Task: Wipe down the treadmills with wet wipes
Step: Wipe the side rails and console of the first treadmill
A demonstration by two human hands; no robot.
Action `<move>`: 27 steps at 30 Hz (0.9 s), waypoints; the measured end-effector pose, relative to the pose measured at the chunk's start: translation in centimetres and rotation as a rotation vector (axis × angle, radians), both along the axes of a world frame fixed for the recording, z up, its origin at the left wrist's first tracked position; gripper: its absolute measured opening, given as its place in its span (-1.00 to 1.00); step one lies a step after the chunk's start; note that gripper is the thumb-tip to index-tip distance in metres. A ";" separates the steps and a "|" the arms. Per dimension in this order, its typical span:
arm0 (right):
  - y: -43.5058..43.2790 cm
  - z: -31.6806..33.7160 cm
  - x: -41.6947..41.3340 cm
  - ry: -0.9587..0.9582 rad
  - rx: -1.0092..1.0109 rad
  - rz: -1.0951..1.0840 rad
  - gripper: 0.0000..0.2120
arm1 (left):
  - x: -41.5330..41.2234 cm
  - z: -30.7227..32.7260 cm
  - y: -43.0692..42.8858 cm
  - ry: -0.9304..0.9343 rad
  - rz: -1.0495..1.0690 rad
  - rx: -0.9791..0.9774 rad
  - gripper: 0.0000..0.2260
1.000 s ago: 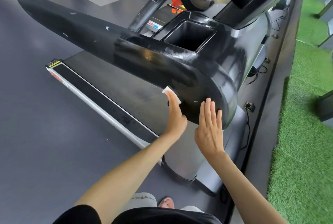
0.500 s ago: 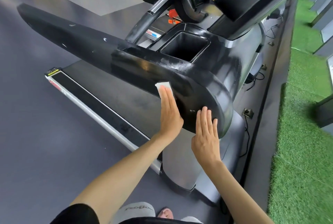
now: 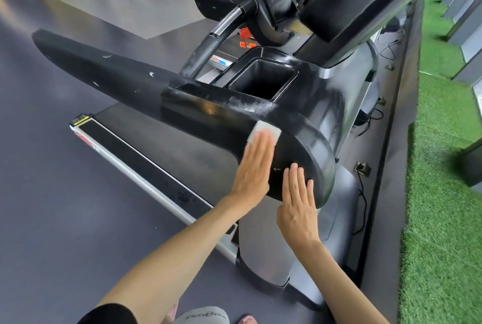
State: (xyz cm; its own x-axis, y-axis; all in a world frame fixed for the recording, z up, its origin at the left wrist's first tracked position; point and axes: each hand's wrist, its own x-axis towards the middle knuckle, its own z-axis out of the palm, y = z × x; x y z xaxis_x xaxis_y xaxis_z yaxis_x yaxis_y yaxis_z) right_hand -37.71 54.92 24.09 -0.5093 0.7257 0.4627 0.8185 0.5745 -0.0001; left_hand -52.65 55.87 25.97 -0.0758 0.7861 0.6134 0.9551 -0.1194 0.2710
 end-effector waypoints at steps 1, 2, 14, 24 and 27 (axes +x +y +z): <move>0.0 0.0 0.1 0.002 0.000 0.002 -0.35 | 0.0 -0.7 -0.4 0.076 -0.046 -0.019 -0.12; 0.0 0.0 0.2 0.002 0.004 0.007 -0.35 | -0.2 -1.3 -0.9 0.107 -0.063 -0.039 -0.10; -0.4 0.4 -0.2 0.040 0.007 -0.002 -0.32 | -0.3 1.7 -0.4 0.422 -0.129 -0.035 -0.35; -1.3 -0.2 1.0 0.117 -0.074 -0.084 -0.31 | -0.5 4.5 0.6 0.253 -0.002 -0.031 -0.19; -1.5 -0.6 1.1 0.119 -0.074 -0.095 -0.31 | -0.1 2.2 -0.7 0.607 -0.197 -0.066 -0.28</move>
State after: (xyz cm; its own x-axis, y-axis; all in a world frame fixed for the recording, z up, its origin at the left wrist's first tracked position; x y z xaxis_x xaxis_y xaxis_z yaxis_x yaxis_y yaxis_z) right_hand -36.64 53.46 23.53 -0.3811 0.8026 0.4589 0.8610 0.4890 -0.1401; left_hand -52.78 55.21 28.14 0.4195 0.7874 0.4517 0.9028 -0.3100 -0.2982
